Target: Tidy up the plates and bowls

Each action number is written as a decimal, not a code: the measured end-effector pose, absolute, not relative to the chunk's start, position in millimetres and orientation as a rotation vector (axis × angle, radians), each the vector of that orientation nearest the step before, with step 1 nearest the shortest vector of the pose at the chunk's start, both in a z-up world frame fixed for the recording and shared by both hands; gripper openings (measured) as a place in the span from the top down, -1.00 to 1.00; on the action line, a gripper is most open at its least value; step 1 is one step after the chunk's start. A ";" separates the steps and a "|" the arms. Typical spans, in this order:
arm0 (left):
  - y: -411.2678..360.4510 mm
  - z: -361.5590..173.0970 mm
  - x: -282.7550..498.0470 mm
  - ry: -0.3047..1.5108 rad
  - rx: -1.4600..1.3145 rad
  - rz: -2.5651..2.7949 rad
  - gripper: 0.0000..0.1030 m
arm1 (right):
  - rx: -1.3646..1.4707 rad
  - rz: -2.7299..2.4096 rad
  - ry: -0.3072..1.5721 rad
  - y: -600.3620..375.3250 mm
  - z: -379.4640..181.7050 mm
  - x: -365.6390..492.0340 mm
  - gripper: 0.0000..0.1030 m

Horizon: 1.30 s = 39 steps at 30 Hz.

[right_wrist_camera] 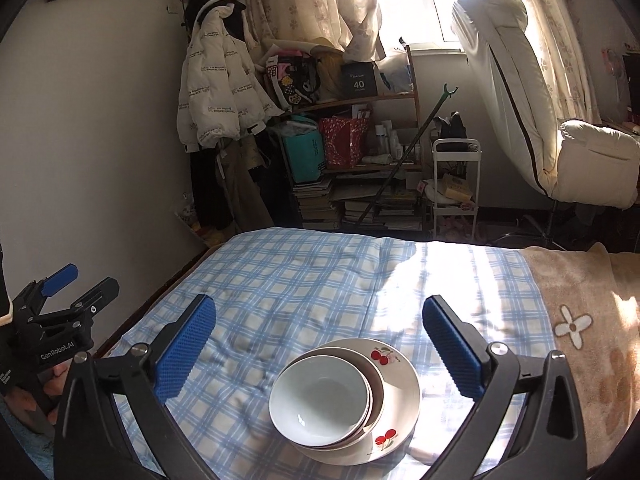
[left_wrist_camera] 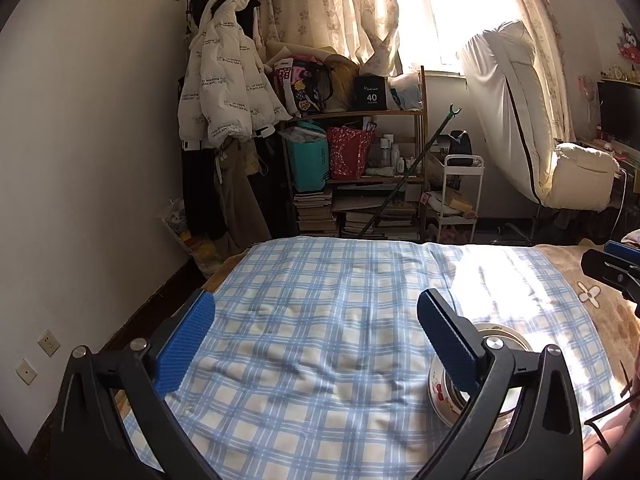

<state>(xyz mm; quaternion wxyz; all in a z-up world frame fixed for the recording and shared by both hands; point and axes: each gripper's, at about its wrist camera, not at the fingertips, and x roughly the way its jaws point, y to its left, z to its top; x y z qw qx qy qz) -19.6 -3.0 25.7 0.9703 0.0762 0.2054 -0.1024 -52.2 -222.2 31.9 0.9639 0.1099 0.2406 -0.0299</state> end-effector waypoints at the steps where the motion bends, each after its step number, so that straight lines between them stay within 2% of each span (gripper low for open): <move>1: -1.0 25.7 -20.7 0.410 0.153 -0.198 -0.94 | 0.218 -0.059 0.483 -221.4 31.5 -51.9 -1.00; 20: 9.8 -4.8 -15.7 0.468 0.197 -0.156 -0.95 | 0.153 -0.119 0.544 -208.2 4.9 -38.3 -1.00; 39: 12.0 -8.8 -14.6 0.492 0.189 -0.147 -0.95 | 0.136 -0.125 0.544 -207.6 2.7 -37.6 -1.00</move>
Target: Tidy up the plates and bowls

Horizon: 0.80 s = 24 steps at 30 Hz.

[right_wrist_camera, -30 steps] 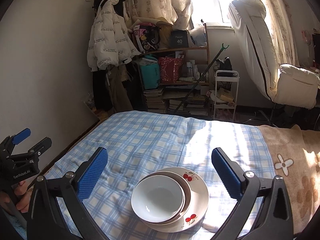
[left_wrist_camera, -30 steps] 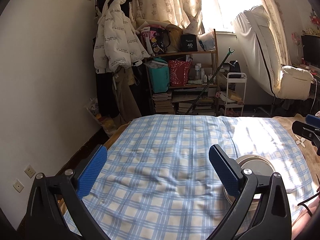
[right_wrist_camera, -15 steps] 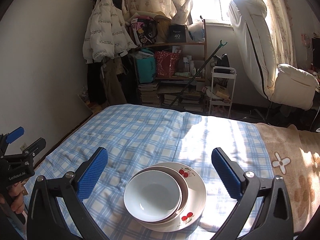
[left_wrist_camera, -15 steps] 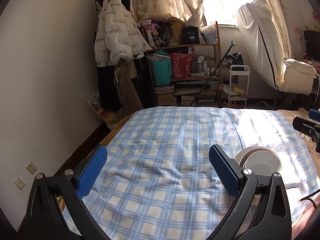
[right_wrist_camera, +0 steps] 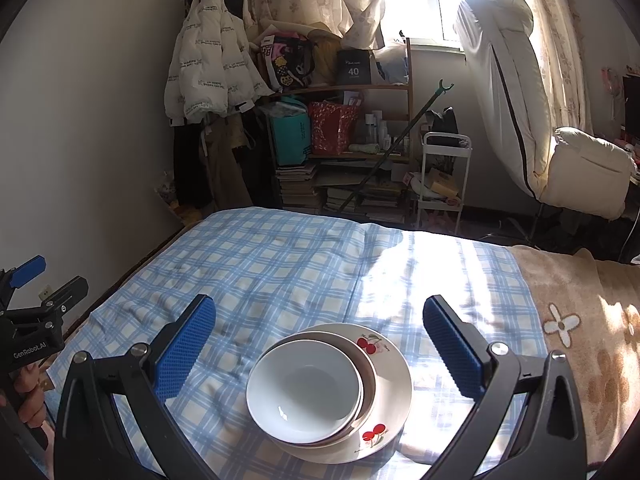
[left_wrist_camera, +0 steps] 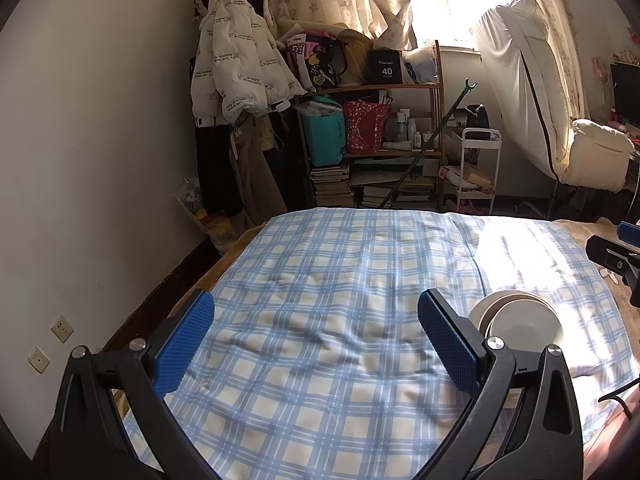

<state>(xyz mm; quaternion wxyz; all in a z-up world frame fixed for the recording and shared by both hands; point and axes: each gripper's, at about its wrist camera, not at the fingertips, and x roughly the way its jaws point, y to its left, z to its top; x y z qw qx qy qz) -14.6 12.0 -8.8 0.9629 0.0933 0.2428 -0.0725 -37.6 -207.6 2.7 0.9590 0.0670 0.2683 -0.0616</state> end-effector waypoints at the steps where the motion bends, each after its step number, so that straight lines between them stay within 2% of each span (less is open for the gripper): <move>1: 12.2 -8.5 -14.4 0.492 0.189 -0.145 -0.95 | 0.137 -0.125 0.545 -207.6 2.6 -37.5 -1.00; 24: 13.1 -9.9 -10.5 0.511 0.208 -0.116 -0.95 | 0.141 -0.127 0.553 -204.9 0.7 -39.2 -1.00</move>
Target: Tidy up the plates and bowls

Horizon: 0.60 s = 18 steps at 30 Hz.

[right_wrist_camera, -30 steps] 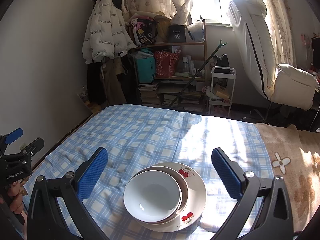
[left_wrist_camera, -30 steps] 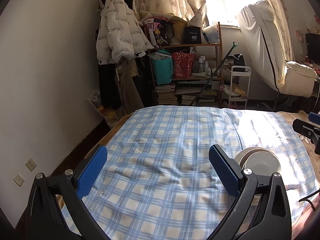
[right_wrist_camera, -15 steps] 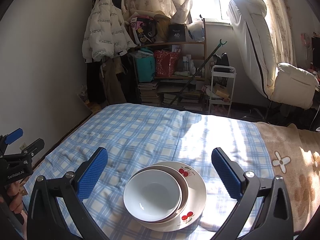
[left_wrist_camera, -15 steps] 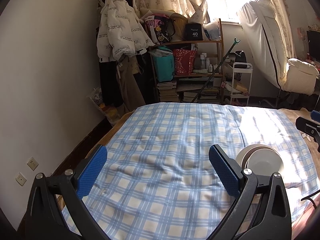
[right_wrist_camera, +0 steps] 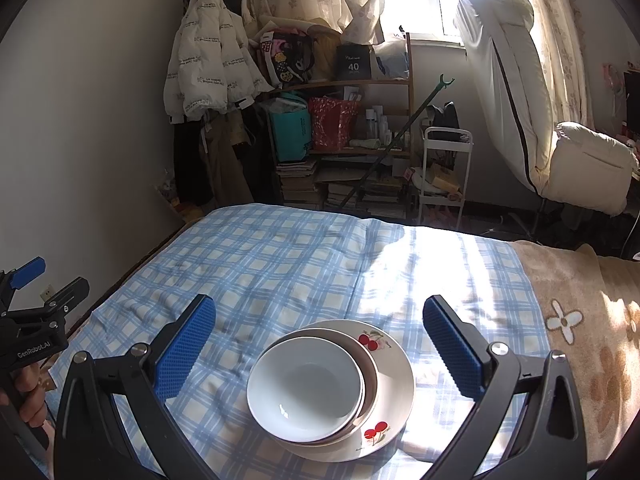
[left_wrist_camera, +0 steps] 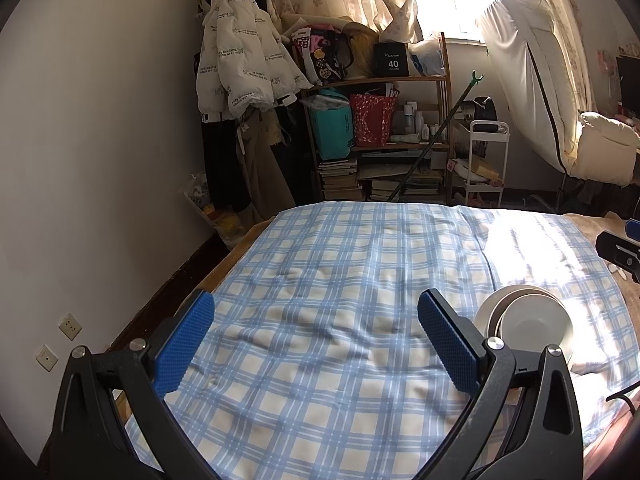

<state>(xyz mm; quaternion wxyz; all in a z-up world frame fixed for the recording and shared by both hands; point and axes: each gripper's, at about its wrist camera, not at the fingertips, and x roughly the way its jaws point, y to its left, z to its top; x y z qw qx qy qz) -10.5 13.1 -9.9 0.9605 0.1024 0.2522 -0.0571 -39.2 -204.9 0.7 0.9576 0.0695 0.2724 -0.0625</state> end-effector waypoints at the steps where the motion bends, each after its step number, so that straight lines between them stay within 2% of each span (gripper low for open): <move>1: 12.7 -10.0 -10.6 0.511 0.208 -0.114 -0.95 | 0.140 -0.126 0.553 -205.1 0.9 -39.0 -1.00; 18: 13.5 -12.2 -11.2 0.507 0.215 -0.117 -0.95 | 0.142 -0.127 0.554 -205.4 1.9 -38.8 -1.00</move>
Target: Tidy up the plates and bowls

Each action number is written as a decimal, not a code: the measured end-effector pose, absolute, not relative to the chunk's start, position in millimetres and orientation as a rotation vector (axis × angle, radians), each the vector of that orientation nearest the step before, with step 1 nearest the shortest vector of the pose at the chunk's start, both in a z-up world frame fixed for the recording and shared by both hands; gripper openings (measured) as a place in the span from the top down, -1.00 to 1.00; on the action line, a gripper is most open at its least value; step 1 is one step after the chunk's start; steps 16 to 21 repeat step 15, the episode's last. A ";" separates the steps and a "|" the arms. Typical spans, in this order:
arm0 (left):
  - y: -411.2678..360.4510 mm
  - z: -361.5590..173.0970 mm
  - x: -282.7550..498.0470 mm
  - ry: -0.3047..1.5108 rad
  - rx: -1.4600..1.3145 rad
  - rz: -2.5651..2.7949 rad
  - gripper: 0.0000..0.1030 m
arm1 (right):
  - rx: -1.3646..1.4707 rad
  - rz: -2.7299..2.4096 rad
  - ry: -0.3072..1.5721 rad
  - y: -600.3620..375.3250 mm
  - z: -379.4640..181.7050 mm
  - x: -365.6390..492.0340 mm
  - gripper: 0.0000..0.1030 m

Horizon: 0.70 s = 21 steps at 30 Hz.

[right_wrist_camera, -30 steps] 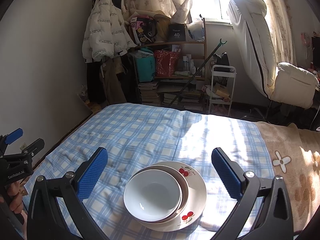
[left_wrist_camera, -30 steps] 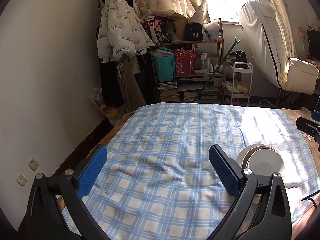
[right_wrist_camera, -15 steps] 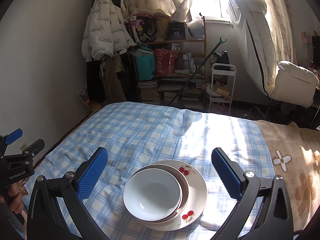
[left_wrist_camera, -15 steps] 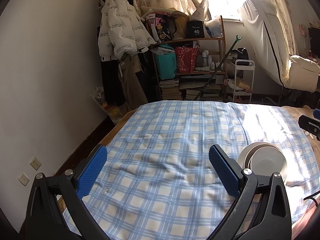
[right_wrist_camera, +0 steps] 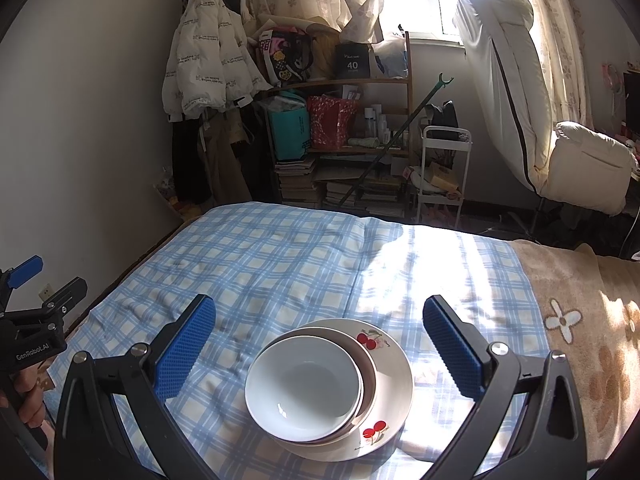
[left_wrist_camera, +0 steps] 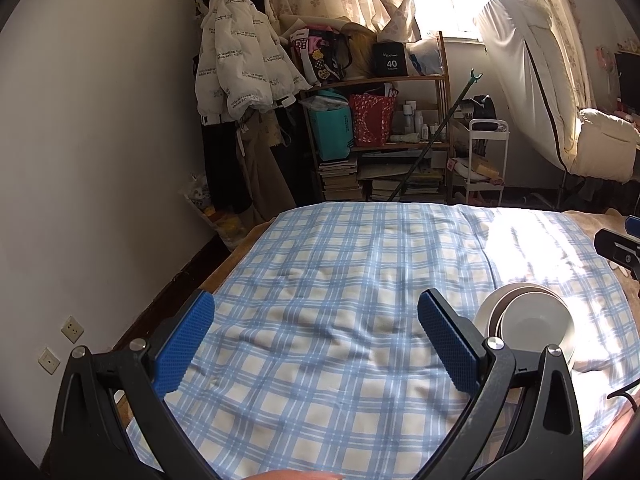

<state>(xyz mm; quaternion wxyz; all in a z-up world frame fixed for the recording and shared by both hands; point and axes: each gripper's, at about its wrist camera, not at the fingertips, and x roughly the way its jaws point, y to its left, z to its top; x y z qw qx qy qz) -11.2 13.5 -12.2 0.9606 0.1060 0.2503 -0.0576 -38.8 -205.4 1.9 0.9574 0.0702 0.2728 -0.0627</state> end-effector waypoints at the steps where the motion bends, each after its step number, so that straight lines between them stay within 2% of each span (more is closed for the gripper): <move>1: 13.8 -12.3 -11.2 0.507 0.216 -0.117 -0.95 | 0.144 -0.128 0.553 -205.0 1.8 -39.5 -1.00; 21: 15.1 -11.4 -10.0 0.514 0.215 -0.143 -0.95 | 0.142 -0.124 0.555 -206.6 2.0 -39.2 -1.00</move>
